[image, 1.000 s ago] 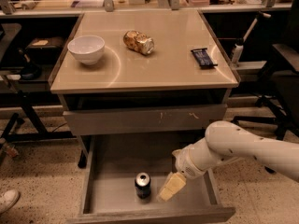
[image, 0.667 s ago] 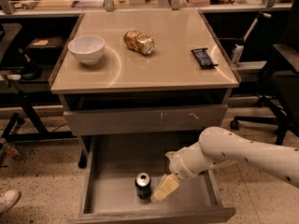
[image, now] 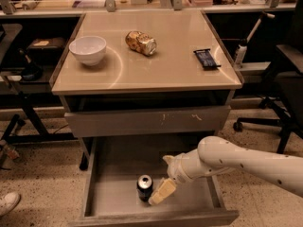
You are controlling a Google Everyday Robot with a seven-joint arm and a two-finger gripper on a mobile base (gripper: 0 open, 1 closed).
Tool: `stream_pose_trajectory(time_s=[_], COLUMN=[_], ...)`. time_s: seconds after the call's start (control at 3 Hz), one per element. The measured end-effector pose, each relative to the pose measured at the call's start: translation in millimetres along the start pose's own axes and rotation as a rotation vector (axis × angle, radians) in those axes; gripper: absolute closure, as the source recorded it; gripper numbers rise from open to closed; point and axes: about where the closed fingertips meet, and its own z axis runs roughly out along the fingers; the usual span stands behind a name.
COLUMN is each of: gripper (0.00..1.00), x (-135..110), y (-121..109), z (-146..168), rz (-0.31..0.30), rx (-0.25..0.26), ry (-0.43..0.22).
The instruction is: Pick pepsi can from middle drawer and place on counter
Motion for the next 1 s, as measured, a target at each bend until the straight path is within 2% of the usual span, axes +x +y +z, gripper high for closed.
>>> stream_pose_trajectory(time_s=[1.0], gripper=[0.0], x=[18.6], y=[-30.0], z=[41.6], rz=[0.005], rx=[0.003], ry=[-0.065])
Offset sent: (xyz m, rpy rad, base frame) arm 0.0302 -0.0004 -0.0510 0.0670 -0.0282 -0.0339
